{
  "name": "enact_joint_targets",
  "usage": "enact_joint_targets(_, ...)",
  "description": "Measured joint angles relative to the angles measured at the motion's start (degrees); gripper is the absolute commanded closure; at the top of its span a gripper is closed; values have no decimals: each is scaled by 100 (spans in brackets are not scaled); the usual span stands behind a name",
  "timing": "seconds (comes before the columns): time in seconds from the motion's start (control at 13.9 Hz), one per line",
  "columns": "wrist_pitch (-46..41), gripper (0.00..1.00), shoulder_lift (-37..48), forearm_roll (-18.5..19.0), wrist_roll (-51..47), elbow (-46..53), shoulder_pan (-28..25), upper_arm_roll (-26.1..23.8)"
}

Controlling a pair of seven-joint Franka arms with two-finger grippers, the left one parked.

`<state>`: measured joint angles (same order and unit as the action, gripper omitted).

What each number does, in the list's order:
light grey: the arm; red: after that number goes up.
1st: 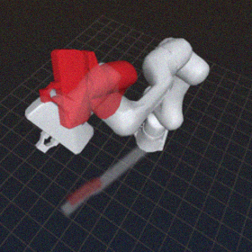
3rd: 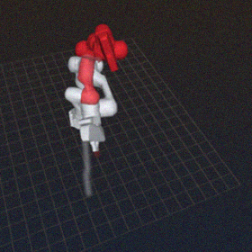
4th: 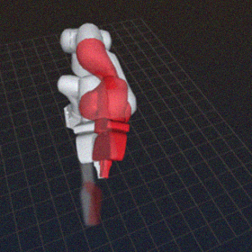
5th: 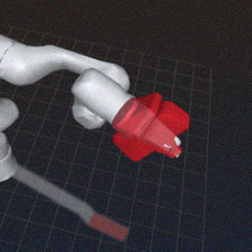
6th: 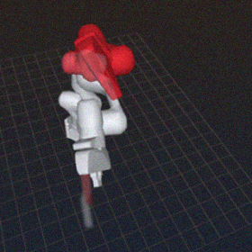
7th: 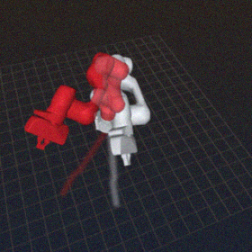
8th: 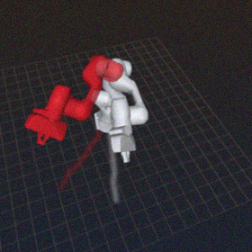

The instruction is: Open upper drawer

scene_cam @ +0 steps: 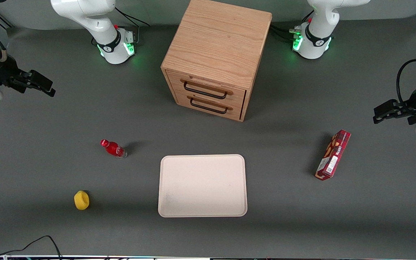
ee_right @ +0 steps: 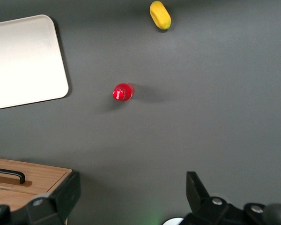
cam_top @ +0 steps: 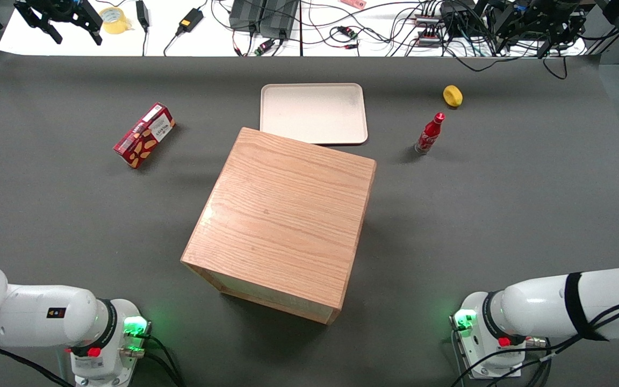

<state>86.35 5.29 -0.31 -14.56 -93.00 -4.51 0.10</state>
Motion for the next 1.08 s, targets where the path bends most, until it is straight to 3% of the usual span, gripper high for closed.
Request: enact_joint_targets(1.08, -97, 0, -101, -9, 3, 205, -16, -56)
